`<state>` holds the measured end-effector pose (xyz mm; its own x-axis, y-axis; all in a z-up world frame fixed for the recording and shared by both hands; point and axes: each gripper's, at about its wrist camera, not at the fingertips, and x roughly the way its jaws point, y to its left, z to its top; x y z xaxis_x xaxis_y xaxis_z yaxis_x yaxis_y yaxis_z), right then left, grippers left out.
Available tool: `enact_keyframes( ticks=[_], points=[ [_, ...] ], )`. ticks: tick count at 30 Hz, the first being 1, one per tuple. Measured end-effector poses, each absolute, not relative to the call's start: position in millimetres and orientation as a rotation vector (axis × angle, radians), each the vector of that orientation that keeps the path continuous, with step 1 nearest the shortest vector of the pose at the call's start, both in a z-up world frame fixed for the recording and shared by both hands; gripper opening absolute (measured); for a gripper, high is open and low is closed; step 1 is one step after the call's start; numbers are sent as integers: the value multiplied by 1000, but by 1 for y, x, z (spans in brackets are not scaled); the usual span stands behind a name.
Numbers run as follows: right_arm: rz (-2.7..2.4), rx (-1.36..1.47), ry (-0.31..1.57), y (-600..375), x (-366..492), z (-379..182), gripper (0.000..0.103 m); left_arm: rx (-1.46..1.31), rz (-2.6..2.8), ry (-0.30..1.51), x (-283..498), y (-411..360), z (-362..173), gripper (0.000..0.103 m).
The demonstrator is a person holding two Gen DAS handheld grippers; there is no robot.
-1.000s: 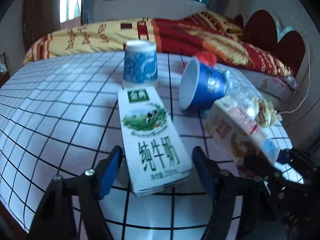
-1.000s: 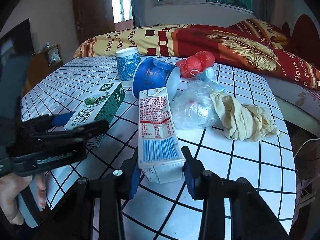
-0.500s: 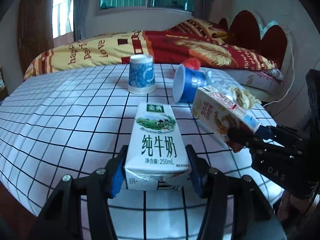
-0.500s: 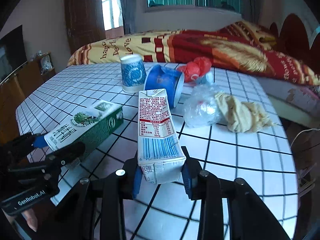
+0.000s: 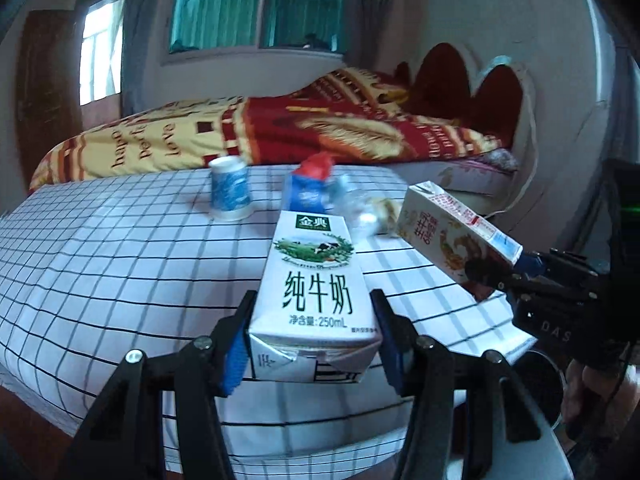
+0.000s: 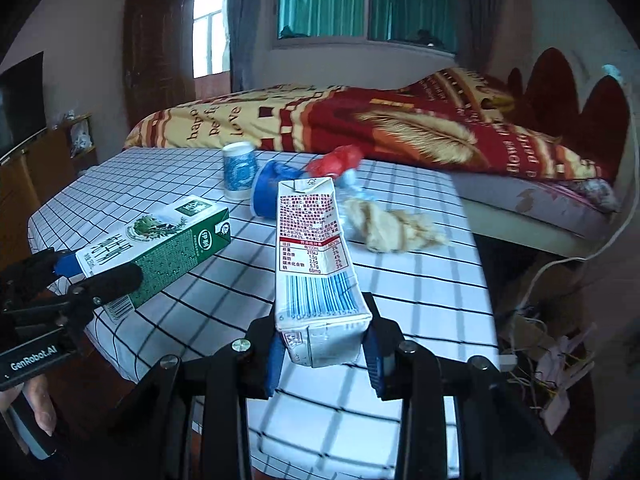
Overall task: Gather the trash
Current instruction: 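Grasp the small white milk carton with the right tool while the left tool grasps the green-white milk carton, then carry both cartons over the black bin and open both tools to drop them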
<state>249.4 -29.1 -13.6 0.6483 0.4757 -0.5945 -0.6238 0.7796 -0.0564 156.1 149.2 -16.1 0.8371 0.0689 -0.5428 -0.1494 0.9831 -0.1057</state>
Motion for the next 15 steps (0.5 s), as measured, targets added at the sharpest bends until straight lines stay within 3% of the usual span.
enact_keyframes(
  ticks=[15],
  points=[
    [429,-153,596,-169,234,-5,36,-57,-137,555,165,38,-8,56]
  ],
)
